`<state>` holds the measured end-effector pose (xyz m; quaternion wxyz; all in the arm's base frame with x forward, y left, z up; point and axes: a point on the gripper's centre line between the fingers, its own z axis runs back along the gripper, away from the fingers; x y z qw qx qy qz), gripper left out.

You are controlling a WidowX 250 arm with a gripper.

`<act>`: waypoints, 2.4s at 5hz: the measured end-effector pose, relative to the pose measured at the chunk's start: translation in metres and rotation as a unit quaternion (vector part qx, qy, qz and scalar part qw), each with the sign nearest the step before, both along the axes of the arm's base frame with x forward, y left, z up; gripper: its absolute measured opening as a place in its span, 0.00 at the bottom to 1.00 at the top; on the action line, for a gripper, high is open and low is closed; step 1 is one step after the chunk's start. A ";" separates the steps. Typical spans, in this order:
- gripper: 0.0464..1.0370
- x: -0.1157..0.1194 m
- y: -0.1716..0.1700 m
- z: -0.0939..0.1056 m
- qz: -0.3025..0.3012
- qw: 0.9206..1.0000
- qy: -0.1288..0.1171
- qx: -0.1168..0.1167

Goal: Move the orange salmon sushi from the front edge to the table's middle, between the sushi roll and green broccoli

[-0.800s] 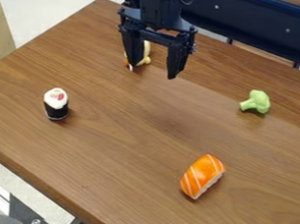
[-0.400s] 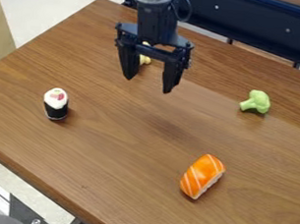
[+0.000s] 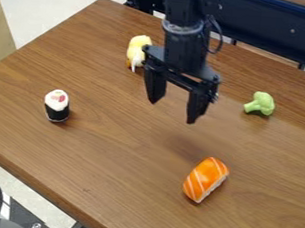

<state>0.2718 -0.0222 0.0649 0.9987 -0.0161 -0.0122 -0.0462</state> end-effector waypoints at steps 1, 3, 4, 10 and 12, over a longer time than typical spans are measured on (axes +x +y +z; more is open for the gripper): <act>0.96 -0.011 -0.024 -0.003 -0.057 0.998 0.017 -0.020; 0.96 -0.016 -0.050 -0.012 -0.104 0.991 0.064 -0.056; 0.96 -0.017 -0.057 -0.015 -0.105 0.991 0.058 -0.054; 0.96 -0.050 -0.062 -0.061 -0.105 0.994 -0.011 -0.010; 0.63 -0.041 -0.063 -0.066 -0.091 0.996 -0.017 -0.019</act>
